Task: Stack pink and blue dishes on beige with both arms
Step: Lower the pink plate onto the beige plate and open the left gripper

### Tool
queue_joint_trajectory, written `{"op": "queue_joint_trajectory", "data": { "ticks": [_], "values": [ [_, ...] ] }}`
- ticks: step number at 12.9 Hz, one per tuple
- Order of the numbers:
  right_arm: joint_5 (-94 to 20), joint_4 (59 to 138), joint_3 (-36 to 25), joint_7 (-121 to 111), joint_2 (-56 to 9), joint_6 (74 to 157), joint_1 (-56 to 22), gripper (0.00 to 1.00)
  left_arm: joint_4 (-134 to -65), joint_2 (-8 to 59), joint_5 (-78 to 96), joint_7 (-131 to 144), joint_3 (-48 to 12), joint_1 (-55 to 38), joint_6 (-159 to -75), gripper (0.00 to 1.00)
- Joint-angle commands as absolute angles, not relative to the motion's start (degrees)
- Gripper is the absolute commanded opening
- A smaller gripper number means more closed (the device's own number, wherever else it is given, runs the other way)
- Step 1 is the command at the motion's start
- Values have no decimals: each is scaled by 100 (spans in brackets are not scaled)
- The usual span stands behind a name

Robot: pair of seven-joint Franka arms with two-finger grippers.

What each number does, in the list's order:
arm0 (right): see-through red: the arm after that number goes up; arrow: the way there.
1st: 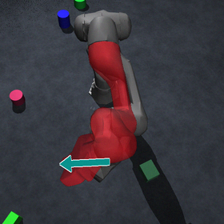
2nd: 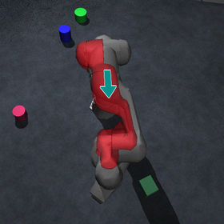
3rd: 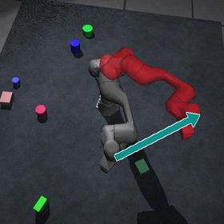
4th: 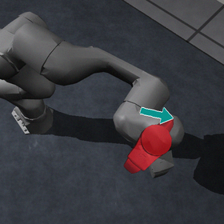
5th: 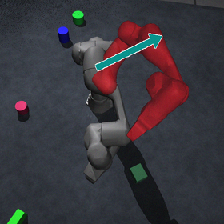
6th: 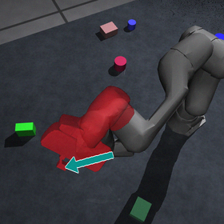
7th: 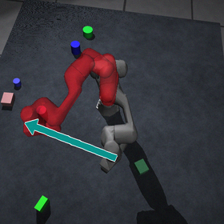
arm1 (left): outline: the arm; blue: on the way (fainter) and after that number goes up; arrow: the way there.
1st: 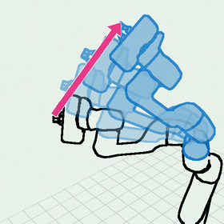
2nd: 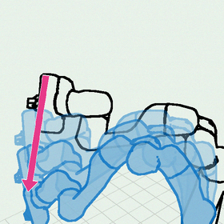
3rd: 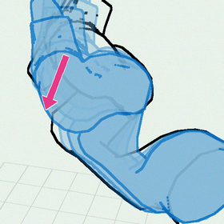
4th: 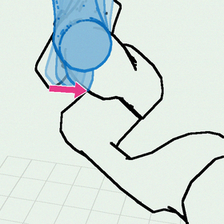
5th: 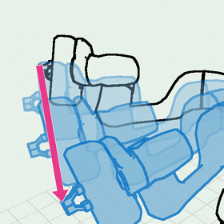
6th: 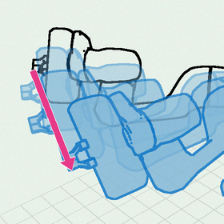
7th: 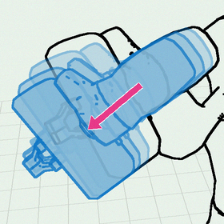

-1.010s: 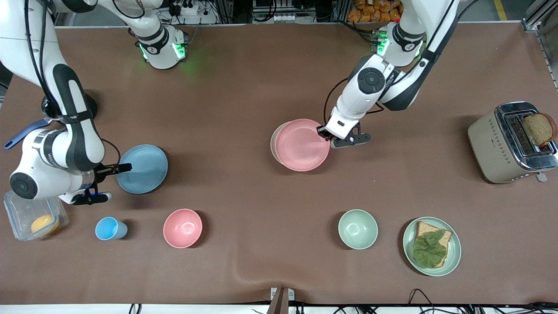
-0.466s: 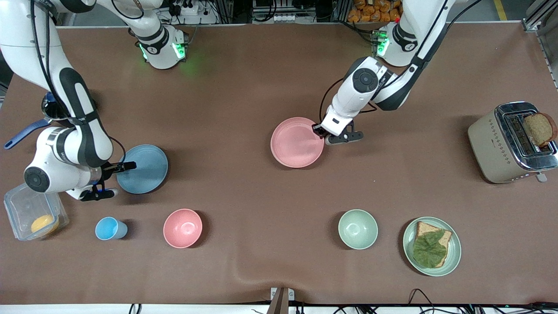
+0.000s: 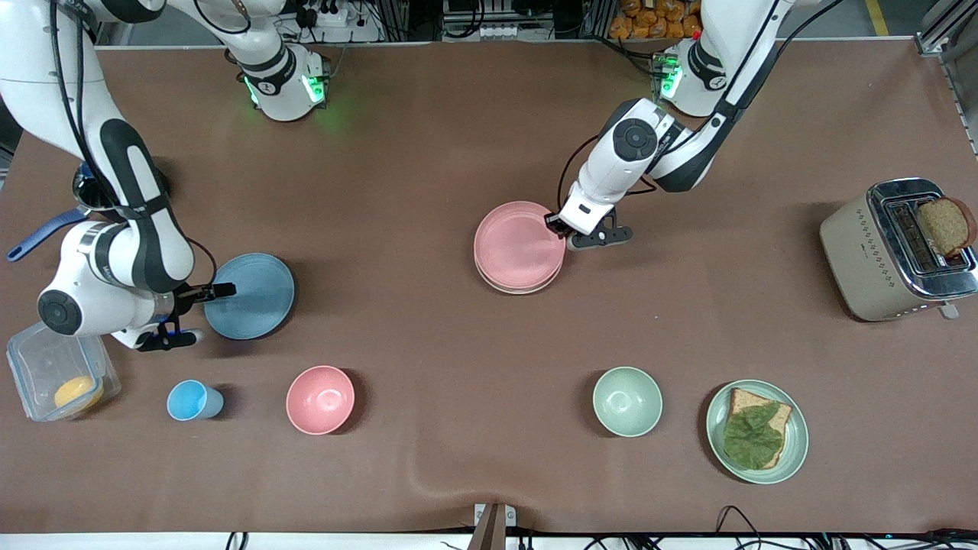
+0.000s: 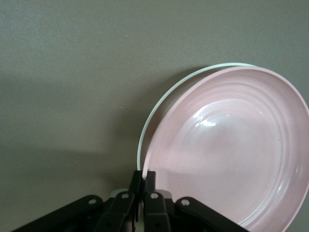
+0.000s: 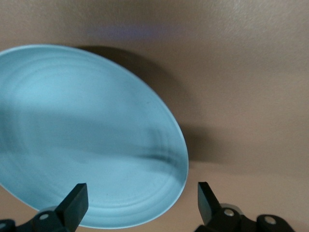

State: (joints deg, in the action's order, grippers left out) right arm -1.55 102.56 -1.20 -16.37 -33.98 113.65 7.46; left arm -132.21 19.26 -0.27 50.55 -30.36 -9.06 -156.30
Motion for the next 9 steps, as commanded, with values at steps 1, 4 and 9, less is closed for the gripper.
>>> {"op": "queue_joint_trajectory", "data": {
  "ticks": [1,4,9],
  "values": [
    [-237,10292,-26,-1775,-3542,11487,949,100,-13263,2012,44,5115,-3015,-967,-15820,0],
    [-438,10283,-26,-1828,-3621,11496,949,80,-13245,2100,44,5124,-3015,-958,-15970,27],
    [-650,10283,-26,-2073,-3665,11479,958,0,-13088,1383,18,5072,-2936,-818,-15673,100]
  ]
}}
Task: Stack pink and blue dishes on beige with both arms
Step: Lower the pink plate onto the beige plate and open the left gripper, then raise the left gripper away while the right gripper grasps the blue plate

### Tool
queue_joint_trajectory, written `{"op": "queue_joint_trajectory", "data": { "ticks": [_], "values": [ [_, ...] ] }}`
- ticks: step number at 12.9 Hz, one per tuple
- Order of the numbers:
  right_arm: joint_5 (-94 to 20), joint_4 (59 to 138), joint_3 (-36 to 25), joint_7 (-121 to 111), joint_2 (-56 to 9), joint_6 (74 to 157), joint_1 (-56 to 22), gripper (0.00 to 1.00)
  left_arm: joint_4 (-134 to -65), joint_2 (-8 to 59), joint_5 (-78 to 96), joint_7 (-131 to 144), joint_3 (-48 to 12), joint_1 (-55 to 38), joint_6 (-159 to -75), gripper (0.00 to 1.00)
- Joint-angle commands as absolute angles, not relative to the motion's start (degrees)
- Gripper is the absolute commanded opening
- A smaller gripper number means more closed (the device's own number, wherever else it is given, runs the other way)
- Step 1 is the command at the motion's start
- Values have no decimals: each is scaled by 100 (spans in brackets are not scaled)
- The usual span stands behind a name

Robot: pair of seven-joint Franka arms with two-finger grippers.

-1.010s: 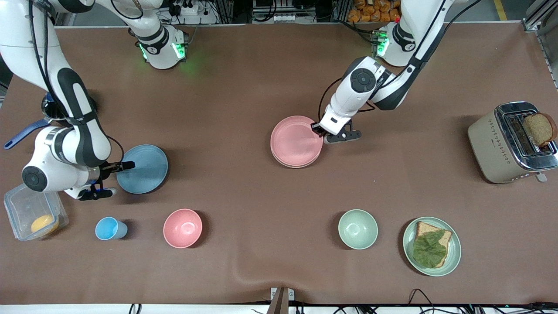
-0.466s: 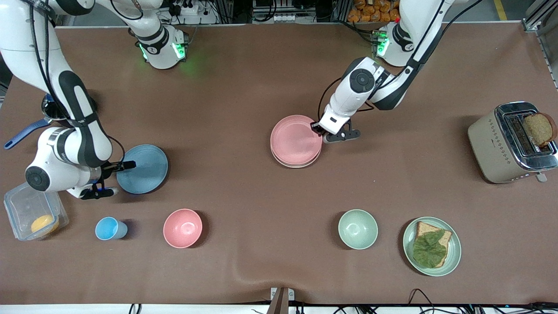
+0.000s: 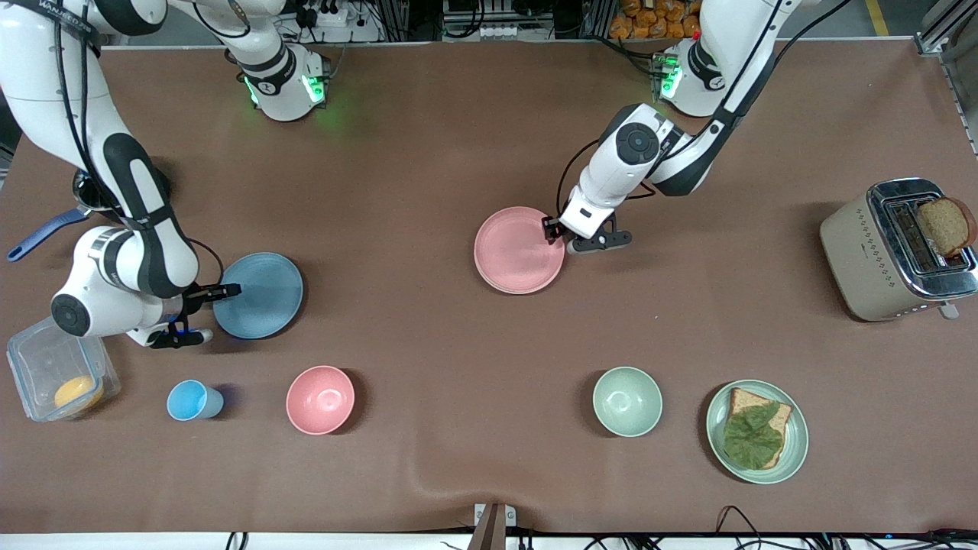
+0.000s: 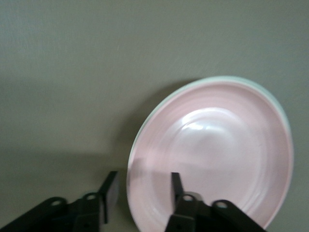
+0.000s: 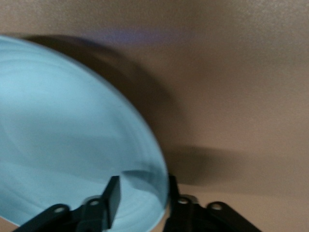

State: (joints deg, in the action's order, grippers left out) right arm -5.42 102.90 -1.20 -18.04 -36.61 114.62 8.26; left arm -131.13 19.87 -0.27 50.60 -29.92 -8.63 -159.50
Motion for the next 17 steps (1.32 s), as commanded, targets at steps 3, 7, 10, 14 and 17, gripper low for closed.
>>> {"op": "queue_joint_trajectory", "data": {
  "ticks": [3,7,10,14,17],
  "values": [
    [-738,10266,-26,-2347,-3665,11461,1002,0,-12098,582,-323,4905,-2909,-327,-13894,100],
    [-738,10239,-26,-2399,-3630,11426,984,0,-10024,369,-659,3960,-2909,438,-10993,100],
    [-738,10239,-26,-2408,-3604,11408,976,0,-9362,176,-580,3157,-3032,1141,-10144,100],
    [-738,9924,-18,-2400,-3560,10883,897,0,-9141,-202,-292,2560,-2454,1195,-9730,100],
    [-738,9669,-9,-2391,-3551,10443,862,0,-8948,-246,-9,1768,-1785,1090,-9397,100]
  ]
}}
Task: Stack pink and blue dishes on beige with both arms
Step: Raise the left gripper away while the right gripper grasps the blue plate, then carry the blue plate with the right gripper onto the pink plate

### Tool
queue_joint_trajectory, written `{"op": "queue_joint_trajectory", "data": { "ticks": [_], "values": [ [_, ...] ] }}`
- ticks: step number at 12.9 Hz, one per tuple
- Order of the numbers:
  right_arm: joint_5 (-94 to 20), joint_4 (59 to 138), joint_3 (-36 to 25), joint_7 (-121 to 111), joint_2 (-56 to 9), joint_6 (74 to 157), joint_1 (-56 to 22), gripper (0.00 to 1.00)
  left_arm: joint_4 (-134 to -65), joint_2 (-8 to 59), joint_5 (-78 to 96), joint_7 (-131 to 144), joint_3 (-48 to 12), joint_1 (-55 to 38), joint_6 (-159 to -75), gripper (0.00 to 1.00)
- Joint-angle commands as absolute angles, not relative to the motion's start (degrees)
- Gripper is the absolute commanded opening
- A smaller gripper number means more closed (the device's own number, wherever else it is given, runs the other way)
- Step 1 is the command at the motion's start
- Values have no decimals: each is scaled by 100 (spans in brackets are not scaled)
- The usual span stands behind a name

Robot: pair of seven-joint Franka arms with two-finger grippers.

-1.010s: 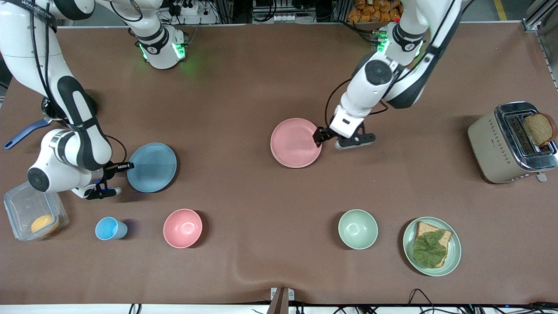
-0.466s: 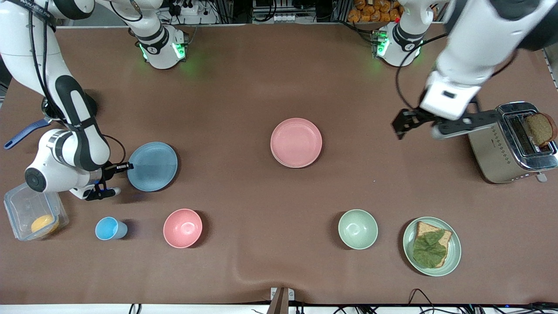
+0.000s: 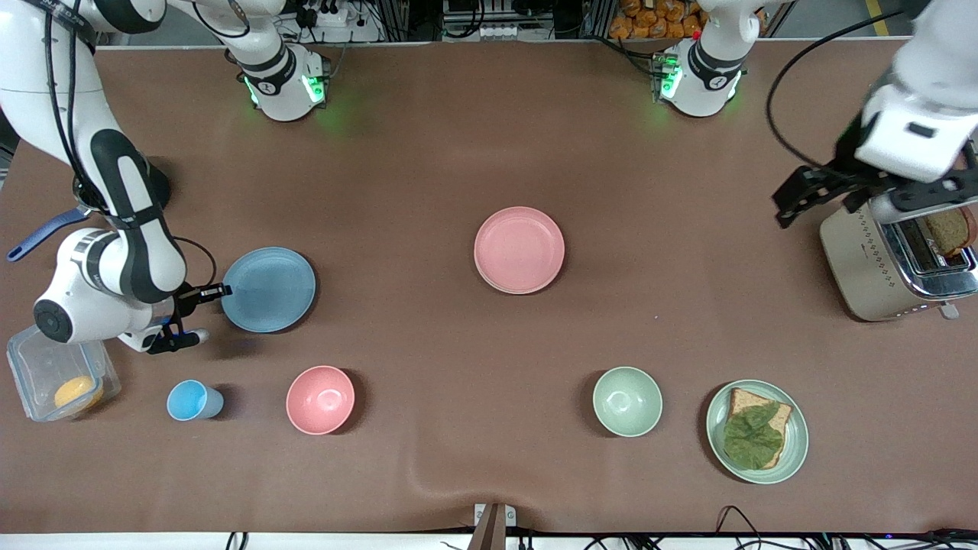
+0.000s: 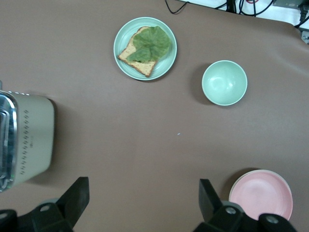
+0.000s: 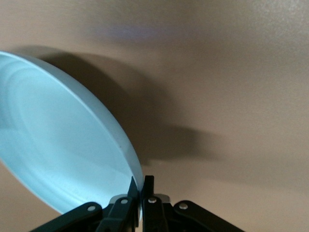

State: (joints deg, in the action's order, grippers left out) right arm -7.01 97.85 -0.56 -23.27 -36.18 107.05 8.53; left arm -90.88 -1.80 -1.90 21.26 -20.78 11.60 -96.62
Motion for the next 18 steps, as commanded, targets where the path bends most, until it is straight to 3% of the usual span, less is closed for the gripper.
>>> {"op": "queue_joint_trajectory", "data": {
  "ticks": [1,4,10,13,18],
  "values": [
    [-738,9607,-9,-2373,-3542,10328,844,0,-8947,-246,-44,1749,-1601,890,-9343,100],
    [-948,9536,-9,-2355,-3507,10073,835,0,-8947,-246,-88,1522,-775,255,-9343,100],
    [-2037,9316,-9,-1935,-3384,9528,529,0,-8614,17,-97,1406,-747,246,-9343,100],
    [-2582,9360,-9,-1197,-3138,9229,-59,0,-8631,44,-105,1433,-765,211,-9343,100],
    [-3339,9352,-9,314,-3076,9483,-1273,0,-8701,88,-97,1459,-809,211,-9343,100]
  ]
}}
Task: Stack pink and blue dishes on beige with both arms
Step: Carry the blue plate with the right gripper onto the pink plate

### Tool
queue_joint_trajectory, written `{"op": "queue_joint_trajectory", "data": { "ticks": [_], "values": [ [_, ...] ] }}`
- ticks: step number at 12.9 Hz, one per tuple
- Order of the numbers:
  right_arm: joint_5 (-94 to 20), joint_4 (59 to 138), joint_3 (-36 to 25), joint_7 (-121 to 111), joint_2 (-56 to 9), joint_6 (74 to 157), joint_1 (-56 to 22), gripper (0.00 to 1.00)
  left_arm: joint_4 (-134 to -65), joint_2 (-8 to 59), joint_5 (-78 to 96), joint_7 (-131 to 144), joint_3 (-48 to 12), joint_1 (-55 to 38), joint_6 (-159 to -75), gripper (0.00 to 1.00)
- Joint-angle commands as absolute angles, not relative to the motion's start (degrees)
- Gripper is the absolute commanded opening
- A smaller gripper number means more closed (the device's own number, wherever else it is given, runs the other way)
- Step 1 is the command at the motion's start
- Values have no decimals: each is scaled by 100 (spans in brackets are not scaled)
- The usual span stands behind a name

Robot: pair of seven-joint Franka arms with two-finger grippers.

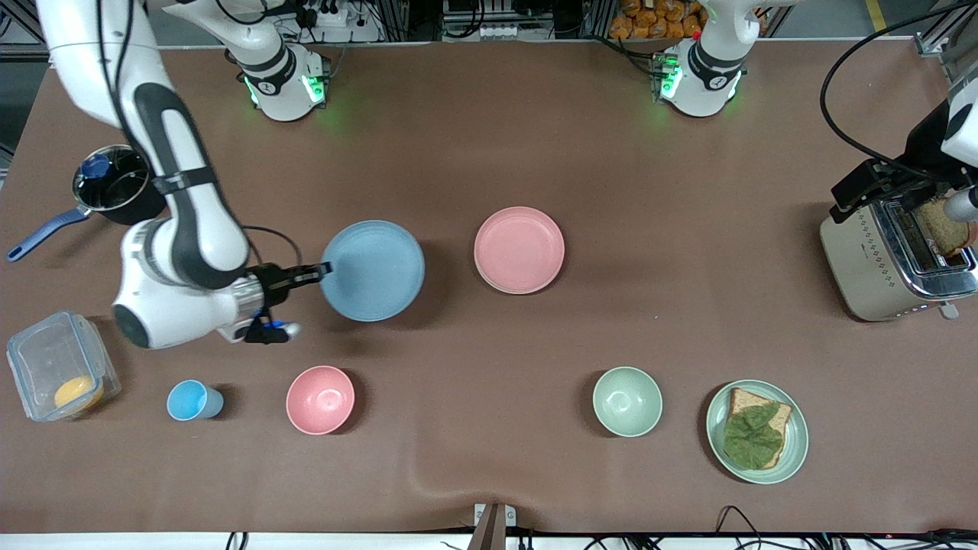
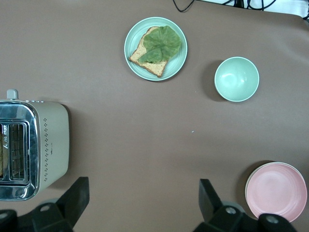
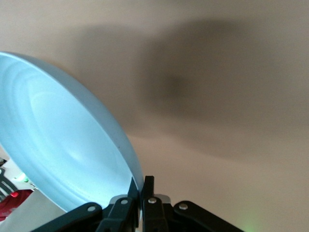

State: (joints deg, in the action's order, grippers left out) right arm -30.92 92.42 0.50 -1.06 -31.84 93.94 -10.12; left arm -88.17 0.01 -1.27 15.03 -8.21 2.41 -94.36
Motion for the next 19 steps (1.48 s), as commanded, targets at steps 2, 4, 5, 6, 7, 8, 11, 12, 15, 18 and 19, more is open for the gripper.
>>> {"op": "queue_joint_trajectory", "data": {
  "ticks": [2,4,5,6,7,8,11,12,15,18,19],
  "values": [
    [-3471,9369,-17,885,-3085,9544,-1642,0,-8727,97,-97,1485,-817,211,-9334,100],
    [-3507,9587,-9,1159,-3076,9947,-1941,0,-8719,79,-97,1485,-817,229,-9325,100],
    [-3620,9693,-9,1247,-3067,10175,-2125,0,-8719,70,-97,1494,-817,220,-9325,100],
    [-3682,9720,-9,1422,-3059,10317,-2223,0,-8710,44,-97,1494,-817,228,-9325,100],
    [-3700,9721,-9,1580,-3067,10405,-2328,0,-8710,27,-97,1468,-817,229,-9308,100],
    [-3770,9721,-9,1678,-3076,10563,-2434,0,-8710,0,-88,1459,-826,237,-9247,100],
    [-3867,9729,-18,2257,-3138,11072,-2890,0,-8701,-53,-53,1485,-826,229,-9141,100],
    [-3867,9729,-18,2424,-3155,11222,-3040,0,-8701,-53,-35,1485,-835,229,-9141,100],
    [-3867,9773,-26,2803,-3216,11618,-3374,0,-8710,-97,-26,1608,-949,237,-9114,100],
    [-3867,9773,-26,3137,-3287,11812,-3621,0,-8701,-105,-26,1626,-949,237,-9018,100],
    [-3867,9852,-26,3172,-3287,11908,-3699,0,-8701,-114,-26,1635,-958,237,-9009,100]
  ]
}}
